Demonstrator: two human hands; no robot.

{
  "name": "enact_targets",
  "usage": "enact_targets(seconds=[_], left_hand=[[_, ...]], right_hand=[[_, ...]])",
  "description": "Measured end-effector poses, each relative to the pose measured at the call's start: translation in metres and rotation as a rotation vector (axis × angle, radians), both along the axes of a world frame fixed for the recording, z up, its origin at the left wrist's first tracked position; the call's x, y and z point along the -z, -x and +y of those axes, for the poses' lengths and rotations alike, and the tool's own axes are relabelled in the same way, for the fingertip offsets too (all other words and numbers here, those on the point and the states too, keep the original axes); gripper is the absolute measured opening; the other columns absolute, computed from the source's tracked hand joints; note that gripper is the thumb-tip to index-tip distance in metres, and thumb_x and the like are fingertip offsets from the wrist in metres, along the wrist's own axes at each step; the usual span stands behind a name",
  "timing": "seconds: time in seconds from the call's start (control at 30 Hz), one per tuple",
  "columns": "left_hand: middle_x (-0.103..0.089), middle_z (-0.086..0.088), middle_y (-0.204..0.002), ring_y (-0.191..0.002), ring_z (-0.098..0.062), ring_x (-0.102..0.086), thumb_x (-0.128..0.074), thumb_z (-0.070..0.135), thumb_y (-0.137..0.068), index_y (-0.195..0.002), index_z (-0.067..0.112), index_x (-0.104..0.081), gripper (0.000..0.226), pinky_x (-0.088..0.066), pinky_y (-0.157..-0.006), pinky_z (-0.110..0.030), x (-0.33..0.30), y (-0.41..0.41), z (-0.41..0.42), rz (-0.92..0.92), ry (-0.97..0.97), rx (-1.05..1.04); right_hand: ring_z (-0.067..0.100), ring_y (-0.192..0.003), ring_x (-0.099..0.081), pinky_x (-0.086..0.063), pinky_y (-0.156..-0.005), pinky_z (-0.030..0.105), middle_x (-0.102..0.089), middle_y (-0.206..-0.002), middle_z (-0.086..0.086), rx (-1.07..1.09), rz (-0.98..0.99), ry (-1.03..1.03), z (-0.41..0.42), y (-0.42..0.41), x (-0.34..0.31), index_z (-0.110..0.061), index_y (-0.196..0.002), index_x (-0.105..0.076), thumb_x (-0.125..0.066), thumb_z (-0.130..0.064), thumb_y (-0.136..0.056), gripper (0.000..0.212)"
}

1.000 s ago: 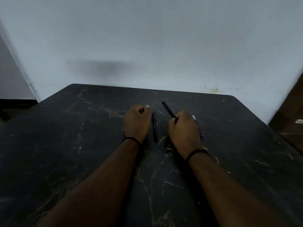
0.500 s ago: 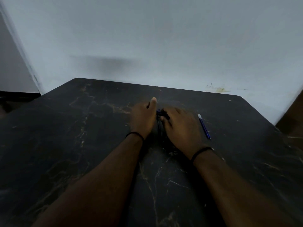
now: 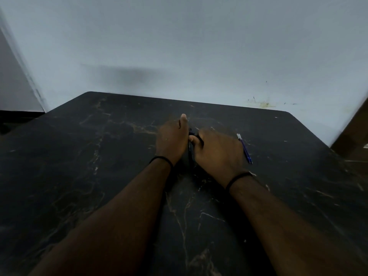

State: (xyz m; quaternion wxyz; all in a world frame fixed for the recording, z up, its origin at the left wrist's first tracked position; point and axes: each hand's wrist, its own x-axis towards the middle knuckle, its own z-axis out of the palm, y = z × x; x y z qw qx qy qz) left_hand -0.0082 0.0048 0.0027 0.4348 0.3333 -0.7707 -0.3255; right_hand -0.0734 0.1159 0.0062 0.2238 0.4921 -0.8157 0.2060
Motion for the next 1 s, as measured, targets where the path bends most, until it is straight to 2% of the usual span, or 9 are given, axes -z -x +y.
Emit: enact_targets(seconds=[0.23,0.33,0.43,0.53,0.67,0.77,0.83,0.93,1.0], left_hand=[[-0.032,0.003,-0.044,-0.040,-0.011,-0.027,-0.036,0.034,-0.104,-0.047,0.019,-0.034,0.060,-0.021,-0.048,-0.028,-0.001,0.000,-0.001,0.027,-0.024,-0.039],[-0.037,0.003,-0.047,-0.044,-0.013,-0.035,-0.033,0.038,-0.105,-0.048,0.019,-0.038,0.060,-0.022,-0.049,-0.029,-0.004,-0.002,-0.004,0.006,-0.048,-0.135],[-0.055,-0.005,-0.065,-0.065,-0.023,-0.057,-0.027,0.042,-0.105,-0.066,0.011,-0.055,0.058,-0.039,-0.058,-0.031,-0.005,-0.011,-0.015,-0.086,-0.056,-0.287],[-0.068,-0.015,-0.092,-0.089,-0.030,-0.065,-0.027,0.041,-0.105,-0.095,0.004,-0.068,0.056,-0.051,-0.078,-0.038,-0.005,-0.018,-0.022,-0.243,0.004,-0.364],[-0.060,-0.023,-0.124,-0.117,-0.038,-0.054,-0.035,0.042,-0.103,-0.116,0.002,-0.065,0.051,-0.042,-0.096,-0.046,-0.006,-0.023,-0.023,-0.515,0.086,-0.508],[-0.049,-0.025,-0.135,-0.123,-0.039,-0.044,-0.040,0.042,-0.101,-0.122,0.003,-0.061,0.049,-0.035,-0.100,-0.046,-0.004,-0.027,-0.023,-0.639,0.053,-0.557],[-0.044,-0.025,-0.138,-0.125,-0.040,-0.040,-0.045,0.039,-0.098,-0.122,0.005,-0.059,0.045,-0.032,-0.101,-0.046,-0.003,-0.026,-0.022,-0.671,0.029,-0.563],[-0.047,-0.024,-0.134,-0.125,-0.040,-0.041,-0.049,0.028,-0.095,-0.119,0.007,-0.059,0.034,-0.033,-0.101,-0.046,-0.003,-0.022,-0.021,-0.558,0.092,-0.557],[-0.054,-0.018,-0.125,-0.117,-0.034,-0.048,-0.045,0.023,-0.098,-0.113,0.008,-0.061,0.026,-0.037,-0.098,-0.044,-0.005,-0.019,-0.020,-0.260,0.162,-0.483]], right_hand=[[0.002,-0.044,-0.028,-0.017,-0.047,0.026,-0.035,-0.051,-0.010,0.104,0.032,0.012,0.004,0.004,0.001,-0.028,-0.066,-0.044,-0.032,-0.072,-0.093,0.053],[0.010,-0.053,-0.044,-0.025,-0.051,0.028,-0.048,-0.059,-0.008,0.065,-0.049,0.039,0.005,0.013,0.002,-0.025,-0.071,-0.051,-0.038,-0.068,-0.094,0.050],[0.018,-0.069,-0.049,-0.029,-0.063,0.032,-0.055,-0.074,-0.005,-0.007,-0.134,0.043,0.008,0.023,0.004,-0.025,-0.081,-0.056,-0.047,-0.050,-0.098,0.031],[0.016,-0.067,-0.045,-0.028,-0.060,0.031,-0.046,-0.069,-0.008,-0.056,-0.233,0.075,0.010,0.027,0.004,-0.026,-0.075,-0.048,-0.049,-0.039,-0.100,0.028],[0.006,-0.059,-0.041,-0.025,-0.053,0.028,-0.043,-0.064,-0.009,-0.044,-0.284,0.108,0.010,0.027,0.001,-0.028,-0.066,-0.038,-0.049,-0.039,-0.101,0.038],[0.008,-0.060,-0.043,-0.030,-0.056,0.030,-0.044,-0.065,-0.008,-0.061,-0.297,0.123,0.013,0.027,0.000,-0.026,-0.071,-0.045,-0.047,-0.040,-0.102,0.034],[0.005,-0.058,-0.042,-0.026,-0.053,0.027,-0.044,-0.063,-0.008,-0.080,-0.295,0.142,0.015,0.028,0.000,-0.025,-0.074,-0.048,-0.045,-0.042,-0.102,0.033],[0.006,-0.058,-0.044,-0.025,-0.052,0.026,-0.046,-0.063,-0.007,-0.129,-0.313,0.138,0.017,0.028,-0.001,-0.024,-0.078,-0.053,-0.042,-0.044,-0.103,0.034],[0.006,-0.059,-0.045,-0.025,-0.051,0.025,-0.048,-0.066,-0.007,-0.128,-0.346,0.105,0.016,0.027,0.000,-0.023,-0.083,-0.052,-0.042,-0.041,-0.104,0.029]])
